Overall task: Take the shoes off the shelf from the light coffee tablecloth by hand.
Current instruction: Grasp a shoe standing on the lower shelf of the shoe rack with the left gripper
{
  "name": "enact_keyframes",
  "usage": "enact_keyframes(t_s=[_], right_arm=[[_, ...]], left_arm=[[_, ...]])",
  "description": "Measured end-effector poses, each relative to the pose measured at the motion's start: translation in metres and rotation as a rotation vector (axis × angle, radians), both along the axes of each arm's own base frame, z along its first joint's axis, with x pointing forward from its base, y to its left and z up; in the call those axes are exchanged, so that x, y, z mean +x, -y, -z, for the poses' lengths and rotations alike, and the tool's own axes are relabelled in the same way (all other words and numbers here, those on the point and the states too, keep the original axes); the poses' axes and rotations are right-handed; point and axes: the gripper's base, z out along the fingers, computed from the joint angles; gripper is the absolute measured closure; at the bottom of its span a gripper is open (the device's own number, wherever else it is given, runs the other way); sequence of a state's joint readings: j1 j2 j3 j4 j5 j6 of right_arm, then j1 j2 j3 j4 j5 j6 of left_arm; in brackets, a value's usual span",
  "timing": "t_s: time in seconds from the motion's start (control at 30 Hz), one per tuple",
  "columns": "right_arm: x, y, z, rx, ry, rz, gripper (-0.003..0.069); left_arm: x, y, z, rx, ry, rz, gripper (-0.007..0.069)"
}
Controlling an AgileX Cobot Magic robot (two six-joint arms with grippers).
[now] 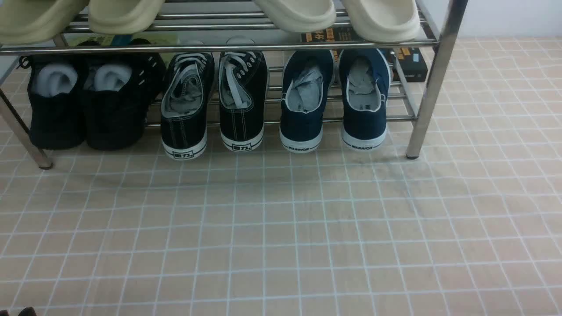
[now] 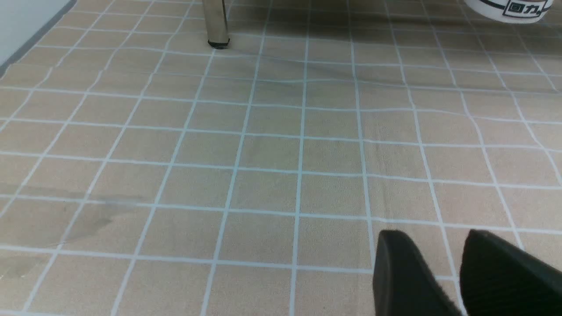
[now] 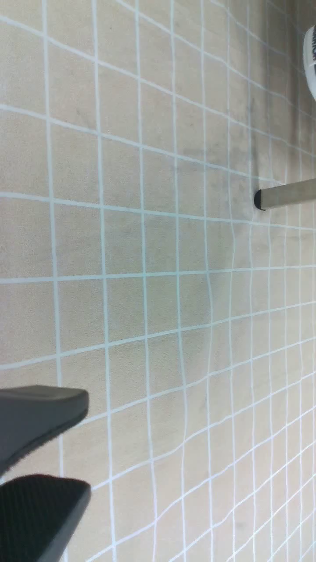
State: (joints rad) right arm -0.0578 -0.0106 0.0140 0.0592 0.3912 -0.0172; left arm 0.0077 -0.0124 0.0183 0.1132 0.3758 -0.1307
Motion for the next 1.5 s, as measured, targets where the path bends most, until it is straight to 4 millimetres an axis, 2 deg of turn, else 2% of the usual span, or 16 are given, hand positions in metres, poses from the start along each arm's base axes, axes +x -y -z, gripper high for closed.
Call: enact_keyframes(t_s=[1.37,1.43,1.5], right_arm=[[0.0,0.0,0.0,0.0,0.0,0.0,0.0421],[0.0,0.0,0.0,0.0,0.0,0.0,0.0421],[0.0,0.0,0.0,0.0,0.0,0.0,0.0421]], left_arm=[[0.0,0.0,0.0,-0.001,0.0,0.0,0.0383],[0.0,0.0011,0.0,-0.072,0.003,-0.009,0.0383],[0.0004,0.0049,-0.0007,-0.285,0.018,-0.028,0.0383]])
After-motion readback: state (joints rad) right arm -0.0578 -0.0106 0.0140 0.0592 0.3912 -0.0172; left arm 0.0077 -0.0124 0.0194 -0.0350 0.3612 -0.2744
